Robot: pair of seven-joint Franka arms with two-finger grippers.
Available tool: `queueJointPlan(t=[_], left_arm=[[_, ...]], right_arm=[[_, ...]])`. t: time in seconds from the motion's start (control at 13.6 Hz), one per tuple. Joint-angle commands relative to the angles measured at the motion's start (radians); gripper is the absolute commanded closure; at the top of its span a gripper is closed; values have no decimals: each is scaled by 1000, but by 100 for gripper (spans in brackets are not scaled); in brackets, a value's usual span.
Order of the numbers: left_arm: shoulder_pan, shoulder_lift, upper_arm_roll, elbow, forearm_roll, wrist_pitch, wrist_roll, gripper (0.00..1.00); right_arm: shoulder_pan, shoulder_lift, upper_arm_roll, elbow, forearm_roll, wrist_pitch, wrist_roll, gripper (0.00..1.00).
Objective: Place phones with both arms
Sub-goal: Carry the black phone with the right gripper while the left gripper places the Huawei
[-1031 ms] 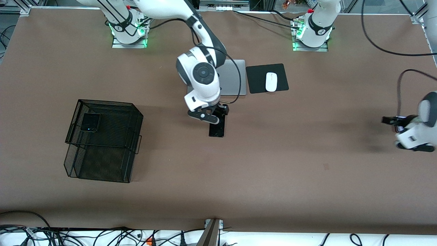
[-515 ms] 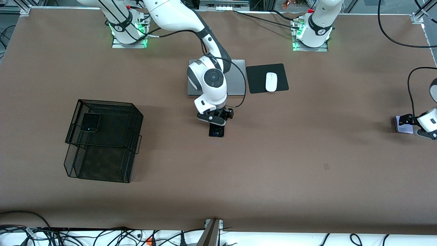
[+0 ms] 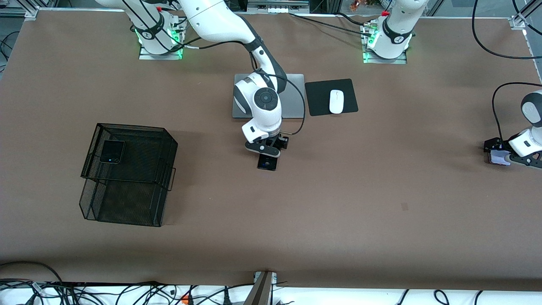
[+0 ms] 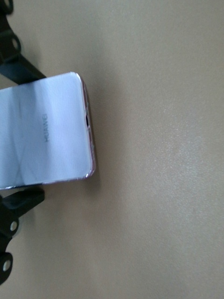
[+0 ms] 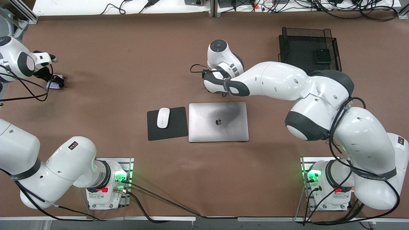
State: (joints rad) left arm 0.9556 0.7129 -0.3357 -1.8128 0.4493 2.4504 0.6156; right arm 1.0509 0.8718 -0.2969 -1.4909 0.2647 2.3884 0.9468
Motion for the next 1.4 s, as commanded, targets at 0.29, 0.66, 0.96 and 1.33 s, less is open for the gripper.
queueJointPlan(t=[0.29,0.66,0.96,1.33], left_arm=[[-1,-55,-145,117,-30,-341,9,78],[-148,-53,-338,343,-32,-795,-169,81],[-406,-12,-335,368,-122,-809,-397,81],[-714,48,-333,354,-196,-650,-871,81]], right_arm=[[-2,-98,-76,125,1,-284,-34,100],[-3,-224,-200,132,4,-534,-192,100],[-3,-250,-284,123,7,-578,-304,100],[-3,-376,-467,6,7,-672,-558,100]])
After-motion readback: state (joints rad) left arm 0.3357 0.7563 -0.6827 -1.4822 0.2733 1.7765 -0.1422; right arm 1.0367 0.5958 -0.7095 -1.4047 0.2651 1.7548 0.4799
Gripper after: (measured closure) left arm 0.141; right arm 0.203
